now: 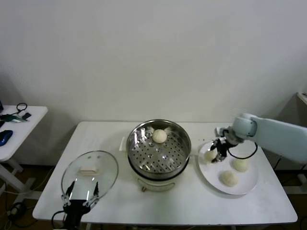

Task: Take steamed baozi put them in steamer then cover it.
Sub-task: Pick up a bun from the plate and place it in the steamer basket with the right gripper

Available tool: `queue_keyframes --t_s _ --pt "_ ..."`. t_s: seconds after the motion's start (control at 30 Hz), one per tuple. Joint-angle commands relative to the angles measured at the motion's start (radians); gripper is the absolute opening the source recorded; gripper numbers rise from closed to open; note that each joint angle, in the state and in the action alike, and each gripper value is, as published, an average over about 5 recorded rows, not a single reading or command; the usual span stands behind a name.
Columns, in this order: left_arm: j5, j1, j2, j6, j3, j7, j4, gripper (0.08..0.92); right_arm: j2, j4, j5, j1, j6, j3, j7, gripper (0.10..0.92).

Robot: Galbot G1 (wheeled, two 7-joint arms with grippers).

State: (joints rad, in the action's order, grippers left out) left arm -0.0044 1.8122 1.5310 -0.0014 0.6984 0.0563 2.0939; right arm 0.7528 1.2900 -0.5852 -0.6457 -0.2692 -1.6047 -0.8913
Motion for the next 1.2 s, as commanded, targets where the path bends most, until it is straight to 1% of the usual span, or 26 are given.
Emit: queue_keyframes --t_s 0.03,0.2,0.3,0.43,0.53,0.7,1.03,1.2 --pt "-0.002 0.005 -0.008 0.001 -0.003 0.001 0.003 0.823 0.118 0.084 -0.317 -0.559 0.004 -0.261 -0.088 0.61" --pt "-0.005 0.006 -0.012 0.001 -0.006 0.001 0.012 0.823 0.232 0.176 -0.457 -0.581 -0.07 -0.176 -0.001 0.611" --pt "-0.006 0.005 -0.013 0.002 -0.006 0.001 0.019 0.823 0.317 0.231 -0.502 -0.525 -0.116 -0.11 0.067 0.609" --pt "-0.004 0.006 -0.013 0.001 -0.006 0.001 0.025 0.823 0.443 0.246 -0.526 -0.427 -0.165 -0.06 0.146 0.606" --pt "-0.004 0.008 -0.013 0.001 -0.005 0.001 0.03 0.823 0.52 0.227 -0.522 -0.345 -0.196 -0.047 0.199 0.604" --pt "-0.004 0.009 -0.011 -0.002 -0.003 -0.001 0.03 0.823 0.595 0.17 -0.479 -0.226 -0.223 -0.05 0.244 0.604" --pt "-0.002 0.012 -0.008 -0.007 -0.002 -0.003 0.023 0.823 0.671 0.036 -0.37 -0.079 -0.24 -0.074 0.279 0.609" --pt "-0.003 0.013 -0.008 -0.007 -0.001 -0.004 0.02 0.823 0.691 -0.021 -0.342 -0.033 -0.242 -0.069 0.286 0.611"
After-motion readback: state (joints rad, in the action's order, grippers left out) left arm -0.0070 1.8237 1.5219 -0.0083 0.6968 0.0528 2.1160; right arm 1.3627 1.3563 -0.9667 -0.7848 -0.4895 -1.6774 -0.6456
